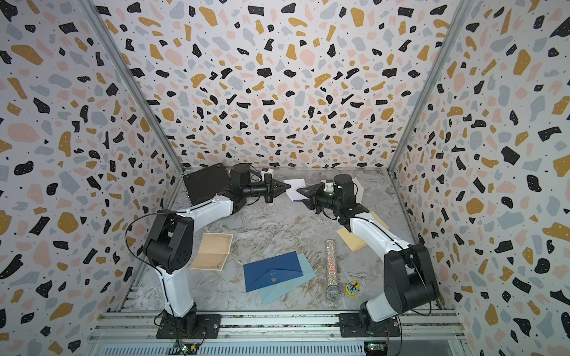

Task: Take the letter paper out of the envelope
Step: Unfold the letter paper.

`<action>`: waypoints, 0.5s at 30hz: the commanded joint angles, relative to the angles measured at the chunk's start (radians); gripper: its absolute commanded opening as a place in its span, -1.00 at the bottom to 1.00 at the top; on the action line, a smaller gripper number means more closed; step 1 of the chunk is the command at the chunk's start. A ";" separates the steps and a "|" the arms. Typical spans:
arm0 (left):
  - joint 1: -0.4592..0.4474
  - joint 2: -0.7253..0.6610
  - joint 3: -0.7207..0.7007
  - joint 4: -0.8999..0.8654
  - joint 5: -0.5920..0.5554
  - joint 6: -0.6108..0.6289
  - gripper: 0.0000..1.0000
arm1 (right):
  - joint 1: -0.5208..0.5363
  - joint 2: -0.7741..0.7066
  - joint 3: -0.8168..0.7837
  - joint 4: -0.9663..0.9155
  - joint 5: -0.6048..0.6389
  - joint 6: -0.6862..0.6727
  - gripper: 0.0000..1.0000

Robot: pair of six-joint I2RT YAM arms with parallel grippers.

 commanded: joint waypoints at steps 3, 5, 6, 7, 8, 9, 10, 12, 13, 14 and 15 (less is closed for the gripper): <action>-0.015 0.023 0.038 0.042 0.004 -0.003 -1.00 | 0.004 -0.001 0.082 -0.102 -0.004 -0.113 -0.49; -0.018 0.024 0.041 0.041 0.002 -0.004 -1.00 | 0.005 -0.001 0.090 -0.147 0.002 -0.152 -0.58; -0.019 0.024 0.043 0.042 0.001 -0.006 -1.00 | 0.005 0.001 0.093 -0.169 0.006 -0.174 -0.64; -0.019 0.024 0.046 0.045 -0.001 -0.011 -1.00 | 0.005 0.000 0.095 -0.194 0.010 -0.198 -0.70; -0.019 0.024 0.046 0.048 -0.002 -0.017 -1.00 | 0.004 0.003 0.102 -0.223 0.013 -0.226 -0.77; -0.019 0.023 0.052 0.052 -0.002 -0.024 -1.00 | 0.005 0.005 0.114 -0.262 0.021 -0.265 -0.84; -0.020 0.022 0.057 0.054 -0.004 -0.031 -1.00 | 0.004 0.009 0.133 -0.330 0.030 -0.317 -0.93; -0.018 0.016 0.070 0.052 -0.009 -0.044 -0.92 | 0.004 0.019 0.198 -0.505 0.075 -0.490 -1.00; -0.016 0.006 0.071 0.050 -0.022 -0.055 -0.70 | 0.005 0.022 0.243 -0.593 0.117 -0.603 -1.00; -0.012 -0.007 0.073 0.032 -0.037 -0.057 -0.55 | 0.009 0.022 0.282 -0.683 0.176 -0.716 -1.00; -0.006 -0.025 0.076 -0.019 -0.056 -0.042 -0.39 | 0.012 0.018 0.319 -0.768 0.245 -0.844 -1.00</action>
